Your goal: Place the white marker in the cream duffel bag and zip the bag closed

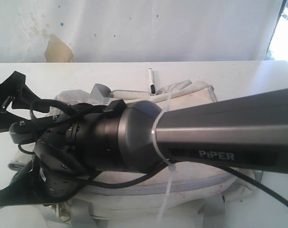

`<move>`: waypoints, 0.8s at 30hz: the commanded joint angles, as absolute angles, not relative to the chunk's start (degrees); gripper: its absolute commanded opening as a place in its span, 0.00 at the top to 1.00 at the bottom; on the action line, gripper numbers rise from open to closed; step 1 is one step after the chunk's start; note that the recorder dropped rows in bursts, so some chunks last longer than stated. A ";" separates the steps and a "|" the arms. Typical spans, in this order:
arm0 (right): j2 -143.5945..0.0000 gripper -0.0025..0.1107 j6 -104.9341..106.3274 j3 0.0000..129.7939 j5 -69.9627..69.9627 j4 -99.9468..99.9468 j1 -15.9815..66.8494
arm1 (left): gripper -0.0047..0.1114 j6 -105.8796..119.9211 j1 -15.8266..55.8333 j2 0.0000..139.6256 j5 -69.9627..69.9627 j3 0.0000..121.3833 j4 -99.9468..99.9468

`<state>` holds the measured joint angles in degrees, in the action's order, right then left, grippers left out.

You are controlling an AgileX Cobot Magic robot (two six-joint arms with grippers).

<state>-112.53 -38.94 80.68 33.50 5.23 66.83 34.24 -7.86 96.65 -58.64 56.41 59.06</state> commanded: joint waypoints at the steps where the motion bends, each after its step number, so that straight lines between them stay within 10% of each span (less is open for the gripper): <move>1: -110.87 0.95 -39.96 80.51 33.80 4.33 66.64 | 0.35 34.51 -7.88 96.05 -58.24 56.05 59.08; 24: -104.73 0.98 -40.62 80.51 41.72 2.39 65.50 | 0.35 34.67 -7.88 96.05 -65.94 56.05 59.52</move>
<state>-105.55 -41.76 80.68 40.59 2.25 66.31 34.46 -7.86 96.65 -63.13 56.41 59.06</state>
